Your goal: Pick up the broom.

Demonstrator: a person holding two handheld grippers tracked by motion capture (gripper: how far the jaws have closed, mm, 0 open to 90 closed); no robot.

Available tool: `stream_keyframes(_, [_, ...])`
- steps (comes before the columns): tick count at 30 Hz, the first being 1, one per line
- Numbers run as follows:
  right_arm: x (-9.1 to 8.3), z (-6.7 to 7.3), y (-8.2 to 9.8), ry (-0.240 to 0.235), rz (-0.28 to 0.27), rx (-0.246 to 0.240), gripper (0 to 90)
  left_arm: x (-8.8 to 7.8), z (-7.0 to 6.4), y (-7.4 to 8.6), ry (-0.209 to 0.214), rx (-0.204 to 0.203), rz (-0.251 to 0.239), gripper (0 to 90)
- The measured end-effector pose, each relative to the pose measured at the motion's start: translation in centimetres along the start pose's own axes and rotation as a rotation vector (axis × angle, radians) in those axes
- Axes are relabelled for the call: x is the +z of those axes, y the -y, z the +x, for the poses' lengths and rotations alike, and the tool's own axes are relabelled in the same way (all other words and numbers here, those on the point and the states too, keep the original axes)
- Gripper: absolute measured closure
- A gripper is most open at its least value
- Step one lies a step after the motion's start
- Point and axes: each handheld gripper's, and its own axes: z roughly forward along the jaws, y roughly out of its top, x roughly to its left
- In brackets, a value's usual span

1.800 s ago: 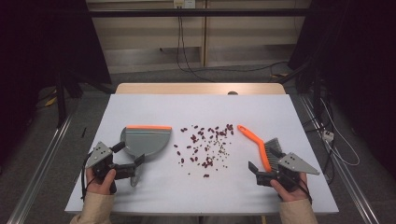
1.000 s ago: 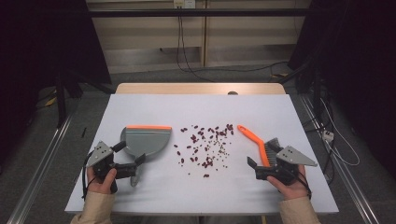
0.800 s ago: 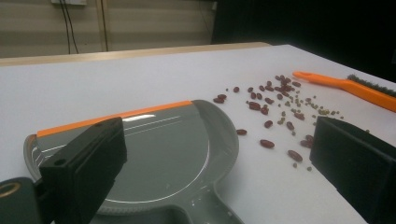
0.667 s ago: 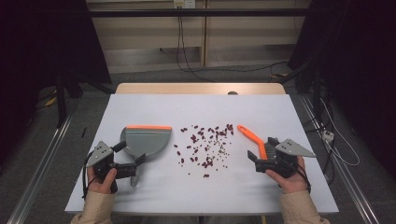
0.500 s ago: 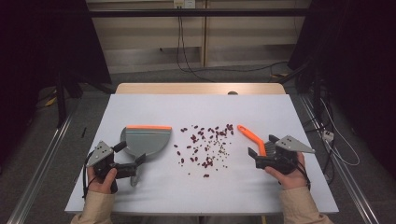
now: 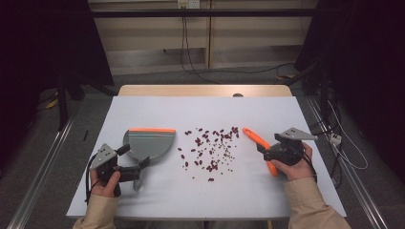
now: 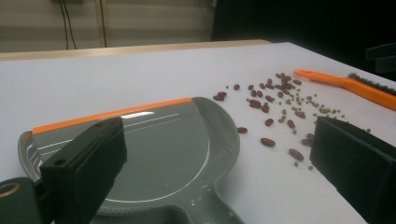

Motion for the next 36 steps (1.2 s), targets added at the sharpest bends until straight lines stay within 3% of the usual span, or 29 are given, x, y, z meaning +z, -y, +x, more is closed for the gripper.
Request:
stream_keyframes(1, [0.4,-0.2,-0.3,-0.011,0.024,-0.009,27.1,0.0,0.0,0.0,0.001,-0.001,0.000,3.8])
stream_keyframes(2, [0.4,-0.2,-0.3,-0.011,0.024,-0.009,27.1,0.0,0.0,0.0,0.002,-0.005,-0.002,3.8])
stream_keyframes(3, [0.8,-0.4,-0.9,-0.042,0.066,-0.015,35.4,0.1,0.0,0.0,0.001,-0.006,-0.002,3.8])
stream_keyframes(5, [1.0,-0.5,-1.2,-0.056,0.090,-0.011,37.9,0.1,0.0,0.0,0.001,-0.005,0.002,3.9])
stream_keyframes(9, [1.8,-1.0,-2.2,-0.053,0.143,-0.045,44.7,0.1,0.0,0.0,0.004,-0.004,0.003,3.9])
stream_keyframes(10, [2.2,-1.2,-2.5,-0.037,0.179,-0.061,48.1,0.0,0.0,0.0,0.004,-0.004,0.003,3.9])
stream_keyframes(13, [2.8,-1.5,-2.7,-0.018,0.211,-0.069,52.9,0.1,0.1,0.1,0.007,-0.008,0.003,3.8])
stream_keyframes(19, [3.6,-2.4,-2.8,-0.013,0.273,-0.051,56.7,0.1,0.1,0.1,0.010,-0.003,0.009,3.9])
stream_keyframes(23, [4.3,-2.7,-2.8,-0.021,0.323,-0.022,62.9,0.2,0.1,0.1,0.012,0.000,0.013,3.9])
stream_keyframes(24, [4.4,-2.8,-2.7,-0.027,0.346,-0.010,68.2,0.2,0.1,0.1,0.012,-0.003,0.012,3.8])
stream_keyframes(28, [5.1,-2.9,-2.3,-0.038,0.414,-0.017,69.1,0.3,0.1,0.2,0.011,-0.006,0.015,3.8])
stream_keyframes(29, [5.6,-2.9,-2.1,-0.046,0.441,-0.037,67.5,0.3,0.1,0.2,0.012,-0.005,0.018,3.8])
stream_keyframes(33, [6.0,-3.0,-2.3,-0.056,0.464,-0.047,68.0,0.4,0.1,0.2,0.008,0.000,0.023,3.9])
stream_keyframes(34, [6.1,-3.0,-2.4,-0.053,0.474,-0.027,68.3,0.4,0.1,0.2,0.009,0.000,0.022,3.9])
stream_keyframes(36, [6.3,-2.7,-2.6,-0.037,0.499,-0.042,70.2,0.5,0.0,0.2,0.011,0.002,0.024,3.9])
